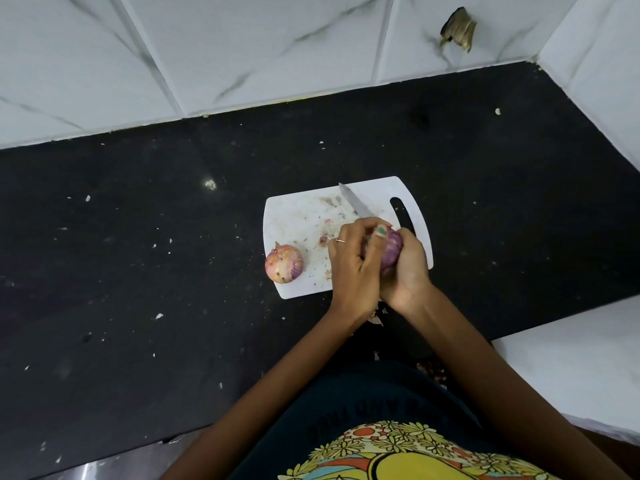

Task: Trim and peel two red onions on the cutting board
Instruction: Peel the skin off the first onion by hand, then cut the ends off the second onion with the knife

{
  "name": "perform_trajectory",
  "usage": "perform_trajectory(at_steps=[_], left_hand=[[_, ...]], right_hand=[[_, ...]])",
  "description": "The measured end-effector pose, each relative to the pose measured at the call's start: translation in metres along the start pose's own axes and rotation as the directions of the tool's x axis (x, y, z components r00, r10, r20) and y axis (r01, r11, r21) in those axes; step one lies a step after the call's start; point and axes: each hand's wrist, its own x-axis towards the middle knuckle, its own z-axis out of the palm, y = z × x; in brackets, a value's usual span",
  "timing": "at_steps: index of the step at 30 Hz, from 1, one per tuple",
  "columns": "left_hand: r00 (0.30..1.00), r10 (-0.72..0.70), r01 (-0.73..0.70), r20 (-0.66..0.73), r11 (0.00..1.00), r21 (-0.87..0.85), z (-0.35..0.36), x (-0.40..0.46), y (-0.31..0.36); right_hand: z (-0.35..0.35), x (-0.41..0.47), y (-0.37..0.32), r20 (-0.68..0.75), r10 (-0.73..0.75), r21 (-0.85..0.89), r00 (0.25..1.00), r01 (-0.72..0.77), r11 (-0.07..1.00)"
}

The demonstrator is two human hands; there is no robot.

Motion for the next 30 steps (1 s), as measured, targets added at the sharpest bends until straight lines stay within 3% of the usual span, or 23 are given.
perform_trajectory(at_steps=[3,7,10,13,16,21,26,30], left_hand=[[0.995,-0.013,0.015,-0.103,1.0,0.016,-0.003,0.008,-0.001],[0.987,0.013,-0.016,-0.162,1.0,-0.016,-0.011,0.007,0.0],[0.989,0.139,-0.135,-0.052,0.988,0.077,-0.021,0.003,0.0],[0.985,0.168,-0.17,0.027,0.978,0.123,-0.032,0.006,-0.002],[0.991,0.125,-0.121,-0.044,0.988,0.097,-0.046,0.016,-0.003],[0.986,0.029,-0.017,-0.164,0.997,0.07,-0.078,0.04,-0.007],[0.985,-0.061,0.07,-0.159,0.996,0.052,-0.101,0.064,-0.014],[0.985,-0.145,0.155,-0.09,0.98,0.123,-0.113,0.081,-0.022]], right_hand=[[-0.002,0.003,0.004,-0.021,0.021,-0.142,1.0,-0.024,0.99],[-0.002,0.006,-0.002,0.031,0.057,-0.185,0.998,-0.05,0.982],[-0.001,0.01,-0.011,0.048,-0.028,-0.252,0.998,0.039,0.967],[0.007,0.016,-0.014,0.042,-0.079,-0.383,0.996,0.089,0.92],[0.022,0.024,-0.009,0.053,-0.124,-0.528,0.991,0.133,0.839],[0.044,0.044,0.0,0.199,-0.164,-0.722,0.966,0.257,0.642],[0.056,0.064,0.007,0.204,-0.17,-0.743,0.964,0.265,0.615],[0.062,0.082,0.015,0.212,-0.218,-0.816,0.953,0.295,0.497]])
